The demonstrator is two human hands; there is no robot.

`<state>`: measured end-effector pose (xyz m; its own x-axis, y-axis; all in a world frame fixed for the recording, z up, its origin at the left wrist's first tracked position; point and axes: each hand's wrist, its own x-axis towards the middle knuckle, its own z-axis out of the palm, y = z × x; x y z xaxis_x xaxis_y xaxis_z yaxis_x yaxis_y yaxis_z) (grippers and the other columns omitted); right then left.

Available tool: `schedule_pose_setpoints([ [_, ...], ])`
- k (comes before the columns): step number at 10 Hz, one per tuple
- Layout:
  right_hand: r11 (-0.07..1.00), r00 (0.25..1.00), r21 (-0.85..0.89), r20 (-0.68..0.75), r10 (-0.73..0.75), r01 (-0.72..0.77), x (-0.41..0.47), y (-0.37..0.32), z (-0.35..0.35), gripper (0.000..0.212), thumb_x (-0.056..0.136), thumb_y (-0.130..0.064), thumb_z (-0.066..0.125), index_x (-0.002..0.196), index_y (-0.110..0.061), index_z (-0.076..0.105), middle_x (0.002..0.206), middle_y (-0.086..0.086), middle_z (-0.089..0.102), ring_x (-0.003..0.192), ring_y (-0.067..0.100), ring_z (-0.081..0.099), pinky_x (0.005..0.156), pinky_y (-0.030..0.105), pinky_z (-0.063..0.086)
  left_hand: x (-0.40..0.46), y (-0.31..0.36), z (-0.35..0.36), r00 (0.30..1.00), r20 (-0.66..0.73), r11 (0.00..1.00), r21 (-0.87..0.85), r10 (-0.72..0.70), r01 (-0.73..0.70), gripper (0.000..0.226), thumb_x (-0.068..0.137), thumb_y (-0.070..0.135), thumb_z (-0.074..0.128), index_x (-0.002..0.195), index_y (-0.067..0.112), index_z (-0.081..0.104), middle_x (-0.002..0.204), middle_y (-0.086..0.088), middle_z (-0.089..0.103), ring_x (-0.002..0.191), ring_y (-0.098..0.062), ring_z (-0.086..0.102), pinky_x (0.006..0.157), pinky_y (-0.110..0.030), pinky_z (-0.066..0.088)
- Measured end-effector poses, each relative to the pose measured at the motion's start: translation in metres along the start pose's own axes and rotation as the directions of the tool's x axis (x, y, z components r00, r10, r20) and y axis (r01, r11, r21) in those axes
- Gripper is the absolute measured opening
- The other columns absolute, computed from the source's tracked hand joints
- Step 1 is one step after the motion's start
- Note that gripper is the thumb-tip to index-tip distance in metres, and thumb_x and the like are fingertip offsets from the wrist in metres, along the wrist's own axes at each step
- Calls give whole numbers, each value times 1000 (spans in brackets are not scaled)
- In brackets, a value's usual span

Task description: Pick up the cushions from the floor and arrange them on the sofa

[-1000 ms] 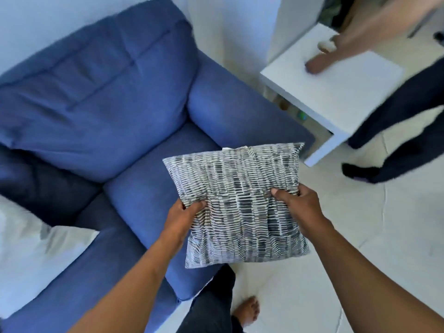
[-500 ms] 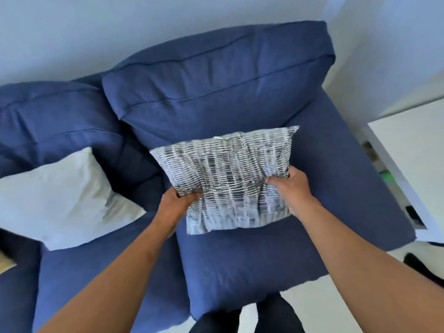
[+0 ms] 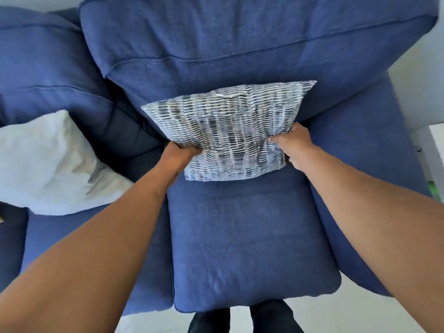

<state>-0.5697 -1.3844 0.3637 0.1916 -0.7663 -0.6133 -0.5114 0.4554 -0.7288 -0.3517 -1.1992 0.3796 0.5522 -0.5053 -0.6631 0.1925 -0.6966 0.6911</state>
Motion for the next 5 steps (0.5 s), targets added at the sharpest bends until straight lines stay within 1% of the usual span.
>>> schedule_pose_setpoints([
  [1,999,999,-27,-2,32,-32,15,-3,5,38,87,-6,79,122,-13,65,101,-2,66,87,15,62,84,36,46,18,-1,-2,995,-91,998,-59,-28,23,37,93,17,79,126,17,63,123,-2,70,102,-18,61,83,-36,49],
  [2,998,999,-64,-46,-20,17,15,-5,5,33,86,-13,78,117,-15,67,103,0,70,94,21,67,81,35,49,19,1,-5,992,-128,997,-64,23,-32,42,90,27,82,126,19,64,120,3,72,100,-15,67,82,-33,54],
  [3,991,1000,-135,14,-14,15,10,-5,4,48,88,-22,79,133,-13,65,118,4,68,108,27,63,86,35,48,8,2,-2,988,-148,998,-43,46,-52,74,77,53,83,138,17,61,128,5,73,114,-17,70,104,-41,56],
  [4,978,998,-199,-3,-69,67,-7,-11,-7,54,96,-26,72,143,-4,56,115,1,55,113,22,57,89,31,43,-13,0,0,981,-190,999,0,37,-37,70,90,56,72,143,12,55,132,1,67,124,-24,64,110,-42,51],
  [5,943,987,-299,-32,-160,144,-21,-4,-15,53,99,-29,68,143,-4,55,117,1,60,116,23,61,91,30,44,-26,-9,4,976,-201,996,52,78,-69,72,89,61,67,143,16,56,129,6,68,126,-22,64,112,-44,50],
])
